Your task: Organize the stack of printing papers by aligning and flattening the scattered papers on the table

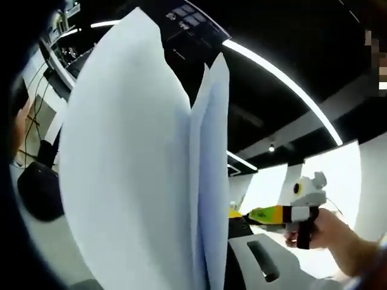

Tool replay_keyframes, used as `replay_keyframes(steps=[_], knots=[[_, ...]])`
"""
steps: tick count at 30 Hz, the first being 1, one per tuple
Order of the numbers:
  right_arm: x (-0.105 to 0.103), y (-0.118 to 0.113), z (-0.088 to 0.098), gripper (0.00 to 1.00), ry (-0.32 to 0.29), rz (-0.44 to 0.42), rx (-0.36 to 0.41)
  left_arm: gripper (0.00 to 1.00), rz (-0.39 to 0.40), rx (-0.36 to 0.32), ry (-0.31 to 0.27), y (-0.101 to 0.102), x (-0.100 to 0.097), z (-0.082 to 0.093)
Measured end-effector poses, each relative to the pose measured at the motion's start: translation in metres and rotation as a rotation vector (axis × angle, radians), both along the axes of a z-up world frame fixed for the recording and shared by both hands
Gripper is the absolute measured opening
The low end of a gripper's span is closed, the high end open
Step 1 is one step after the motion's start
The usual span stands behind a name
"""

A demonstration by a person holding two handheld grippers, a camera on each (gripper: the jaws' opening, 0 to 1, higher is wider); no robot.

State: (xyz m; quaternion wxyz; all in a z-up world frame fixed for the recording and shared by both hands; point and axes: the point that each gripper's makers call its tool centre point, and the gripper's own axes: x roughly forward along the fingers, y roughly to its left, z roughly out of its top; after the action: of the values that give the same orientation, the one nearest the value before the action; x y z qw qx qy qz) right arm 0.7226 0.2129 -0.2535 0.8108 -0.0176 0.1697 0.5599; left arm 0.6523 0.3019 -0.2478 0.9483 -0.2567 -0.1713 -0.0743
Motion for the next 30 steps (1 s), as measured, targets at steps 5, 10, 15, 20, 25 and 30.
replay_keyframes(steps=[5, 10, 15, 20, 25, 30], knots=[[0.002, -0.004, -0.002, 0.82, -0.013, -0.019, -0.020, 0.06, 0.006, 0.009, 0.002, 0.002, 0.001, -0.001], [0.000, -0.012, -0.003, 0.90, -0.015, -0.025, -0.034, 0.06, 0.008, 0.012, 0.002, 0.002, 0.001, -0.001], [-0.001, -0.030, -0.008, 0.90, 0.037, -0.042, -0.053, 0.06, 0.007, 0.018, 0.005, 0.001, 0.002, -0.002], [-0.006, -0.046, -0.005, 0.90, 0.023, -0.056, -0.047, 0.06, 0.007, 0.021, 0.008, 0.001, 0.002, -0.002], [-0.011, -0.058, -0.005, 0.90, 0.019, -0.065, -0.041, 0.06, 0.004, 0.028, 0.012, -0.001, 0.003, -0.002], [-0.018, -0.065, 0.000, 0.90, 0.018, -0.055, -0.031, 0.07, 0.011, 0.026, 0.014, 0.000, 0.003, -0.002]])
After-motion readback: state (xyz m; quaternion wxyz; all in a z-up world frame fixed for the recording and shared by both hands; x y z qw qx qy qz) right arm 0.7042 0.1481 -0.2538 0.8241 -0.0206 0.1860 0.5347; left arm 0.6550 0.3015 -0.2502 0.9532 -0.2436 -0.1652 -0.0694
